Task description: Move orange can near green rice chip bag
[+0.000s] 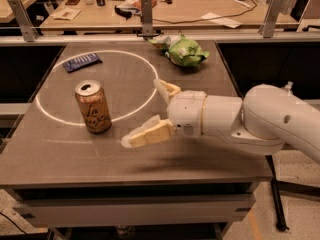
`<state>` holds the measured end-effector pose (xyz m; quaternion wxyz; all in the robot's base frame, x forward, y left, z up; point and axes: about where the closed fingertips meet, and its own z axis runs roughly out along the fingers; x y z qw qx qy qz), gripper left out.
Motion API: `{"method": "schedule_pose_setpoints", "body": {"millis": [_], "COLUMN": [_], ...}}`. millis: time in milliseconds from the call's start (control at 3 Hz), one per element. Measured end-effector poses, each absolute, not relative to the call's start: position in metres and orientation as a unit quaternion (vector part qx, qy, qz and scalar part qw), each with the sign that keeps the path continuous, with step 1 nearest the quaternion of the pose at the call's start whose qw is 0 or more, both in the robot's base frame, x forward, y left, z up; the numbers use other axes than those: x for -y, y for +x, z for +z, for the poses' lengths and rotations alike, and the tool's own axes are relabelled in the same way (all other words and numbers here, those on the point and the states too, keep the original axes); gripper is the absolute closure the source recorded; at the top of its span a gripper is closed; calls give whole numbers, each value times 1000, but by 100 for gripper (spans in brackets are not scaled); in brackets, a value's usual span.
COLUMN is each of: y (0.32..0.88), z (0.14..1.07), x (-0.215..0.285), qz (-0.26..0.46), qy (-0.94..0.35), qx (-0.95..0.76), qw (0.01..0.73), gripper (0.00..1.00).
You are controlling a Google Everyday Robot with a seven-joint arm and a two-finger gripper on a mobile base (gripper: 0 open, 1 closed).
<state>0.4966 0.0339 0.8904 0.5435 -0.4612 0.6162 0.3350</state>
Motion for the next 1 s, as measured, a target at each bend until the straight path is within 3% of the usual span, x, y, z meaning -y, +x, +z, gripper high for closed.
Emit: {"method": "schedule_pose_setpoints", "body": {"millis": [333,1000], "y": [513,516], "z": [888,886], "x": [-99,-106], "qz": [365,354], "qy": [-466,-450], "qx": [-598,-606], "qw": [540,552], "gripper": [0,0]}}
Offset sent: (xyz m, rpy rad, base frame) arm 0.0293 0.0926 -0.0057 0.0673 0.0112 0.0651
